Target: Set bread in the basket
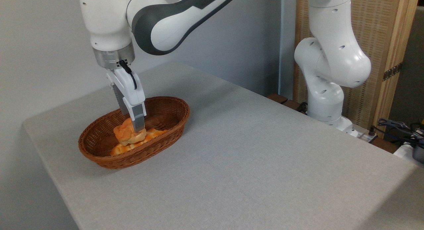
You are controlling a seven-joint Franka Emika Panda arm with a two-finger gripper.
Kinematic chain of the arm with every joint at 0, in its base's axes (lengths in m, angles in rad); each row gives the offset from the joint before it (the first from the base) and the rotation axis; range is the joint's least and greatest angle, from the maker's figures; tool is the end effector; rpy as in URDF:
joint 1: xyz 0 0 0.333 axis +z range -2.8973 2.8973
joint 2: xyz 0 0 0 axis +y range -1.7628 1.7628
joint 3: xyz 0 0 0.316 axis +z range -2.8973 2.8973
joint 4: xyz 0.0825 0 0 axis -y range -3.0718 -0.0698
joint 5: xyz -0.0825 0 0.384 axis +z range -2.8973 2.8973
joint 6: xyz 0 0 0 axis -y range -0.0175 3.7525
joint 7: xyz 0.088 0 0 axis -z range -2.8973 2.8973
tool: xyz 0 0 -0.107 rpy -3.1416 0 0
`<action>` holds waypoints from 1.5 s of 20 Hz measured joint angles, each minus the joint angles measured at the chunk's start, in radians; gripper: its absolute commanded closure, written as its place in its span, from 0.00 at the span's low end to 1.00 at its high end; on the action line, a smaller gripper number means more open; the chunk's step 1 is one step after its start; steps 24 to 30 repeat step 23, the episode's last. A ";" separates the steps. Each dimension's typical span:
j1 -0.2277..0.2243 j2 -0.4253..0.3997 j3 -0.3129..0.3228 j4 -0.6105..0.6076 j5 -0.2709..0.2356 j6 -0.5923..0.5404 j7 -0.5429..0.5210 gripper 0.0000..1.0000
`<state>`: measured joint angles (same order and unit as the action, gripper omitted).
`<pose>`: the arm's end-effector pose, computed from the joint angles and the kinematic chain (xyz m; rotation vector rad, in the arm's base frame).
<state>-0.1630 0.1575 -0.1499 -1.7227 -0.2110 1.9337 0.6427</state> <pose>0.5829 -0.1986 0.4945 2.6470 -1.2516 0.1327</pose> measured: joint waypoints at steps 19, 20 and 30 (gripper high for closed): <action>0.019 -0.037 0.203 0.048 0.145 0.012 -0.002 0.00; 0.019 -0.037 0.210 0.048 0.154 0.012 -0.002 0.00; 0.019 -0.036 0.224 0.045 0.159 0.010 -0.002 0.00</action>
